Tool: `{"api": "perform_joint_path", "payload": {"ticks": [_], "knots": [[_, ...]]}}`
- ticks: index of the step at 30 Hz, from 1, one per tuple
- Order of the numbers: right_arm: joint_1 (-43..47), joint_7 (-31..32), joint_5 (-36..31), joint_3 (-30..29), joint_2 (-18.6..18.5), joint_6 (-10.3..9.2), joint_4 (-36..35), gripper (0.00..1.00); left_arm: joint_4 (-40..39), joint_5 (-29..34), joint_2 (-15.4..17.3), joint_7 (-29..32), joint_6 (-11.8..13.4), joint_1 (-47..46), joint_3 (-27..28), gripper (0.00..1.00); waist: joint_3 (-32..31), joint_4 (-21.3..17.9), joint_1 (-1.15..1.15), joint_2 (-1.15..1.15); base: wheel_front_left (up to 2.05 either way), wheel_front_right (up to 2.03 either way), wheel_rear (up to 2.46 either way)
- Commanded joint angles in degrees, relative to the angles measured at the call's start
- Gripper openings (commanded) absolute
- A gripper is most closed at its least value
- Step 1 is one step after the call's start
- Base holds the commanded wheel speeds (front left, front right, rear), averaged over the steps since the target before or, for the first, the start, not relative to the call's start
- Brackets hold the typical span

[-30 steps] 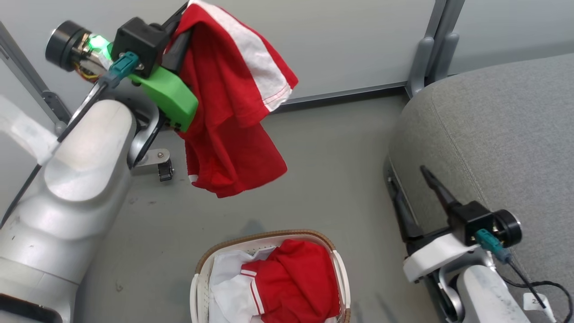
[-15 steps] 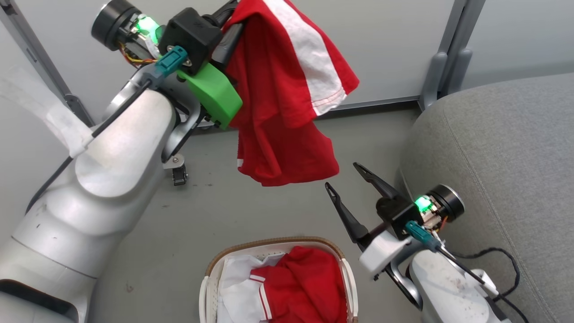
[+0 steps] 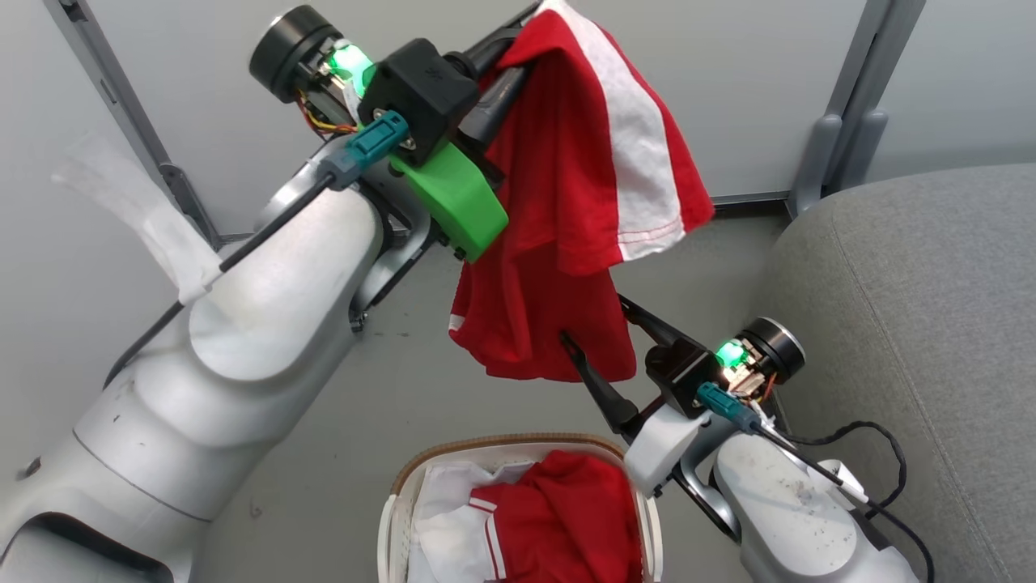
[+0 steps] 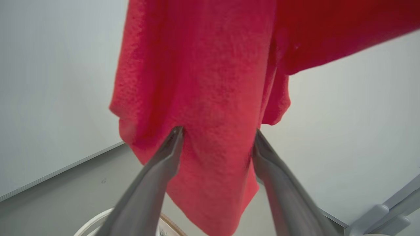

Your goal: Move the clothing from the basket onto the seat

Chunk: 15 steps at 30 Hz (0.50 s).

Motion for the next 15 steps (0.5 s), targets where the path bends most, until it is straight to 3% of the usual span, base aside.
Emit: {"api": "perform_joint_path", "payload": {"ticks": [1, 6, 7, 8, 9, 10, 15], "knots": [[-0.9, -0.14, 0.67, 0.2, -0.32, -0.08, 0.46, 1.0, -0.81, -0.46, -0.11, 0.23, -0.12, 0.67, -0.21, 0.0, -0.22, 0.57, 0.0, 0.0, 0.0, 0.0, 0.0], [-3.1, -0.14, 3.16, 2.01, -0.26, -0.08, 1.95, 1.0, -3.4, -1.91, -0.28, 1.12, -0.13, 1.56, -0.81, 0.0, -0.44, 1.47, 0.0, 0.0, 0.0, 0.0, 0.0], [-3.45, -0.14, 3.49, 2.12, -0.26, -0.08, 2.39, 0.66, -3.71, -2.18, -0.25, 1.21, -0.13, 1.6, -0.84, 0.0, -0.46, 1.57, 0.0, 0.0, 0.0, 0.0, 0.0], [-3.81, -0.14, 3.84, 2.24, -0.27, -0.08, 2.74, 0.24, -4.06, -2.55, -0.15, 1.36, -0.1, 1.77, -0.84, 0.0, -0.48, 1.68, 0.0, 0.0, 0.0, 0.0, 0.0], [-4.0, -0.14, 4.12, 2.19, -0.27, -0.08, 3.1, 0.17, -4.25, -2.66, 0.03, 1.4, 0.01, 1.99, -0.8, 0.0, -0.47, 1.73, 0.0, 0.0, 0.0, 0.0, 0.0], [-4.22, -0.14, 4.46, 1.99, -0.26, -0.08, 3.43, 0.0, -4.32, -2.94, 0.26, 1.52, 0.33, 2.37, -0.65, 0.0, -0.44, 1.77, 0.0, 0.0, 0.0, 0.0, 0.0], [-3.91, -0.14, 5.31, 1.47, -0.23, -0.08, 3.02, 0.0, -2.98, -3.76, 1.69, 0.84, 1.38, 4.66, -0.08, 0.0, -0.09, 1.48, 0.0, 0.0, 0.0, 0.0, 0.0]]}}
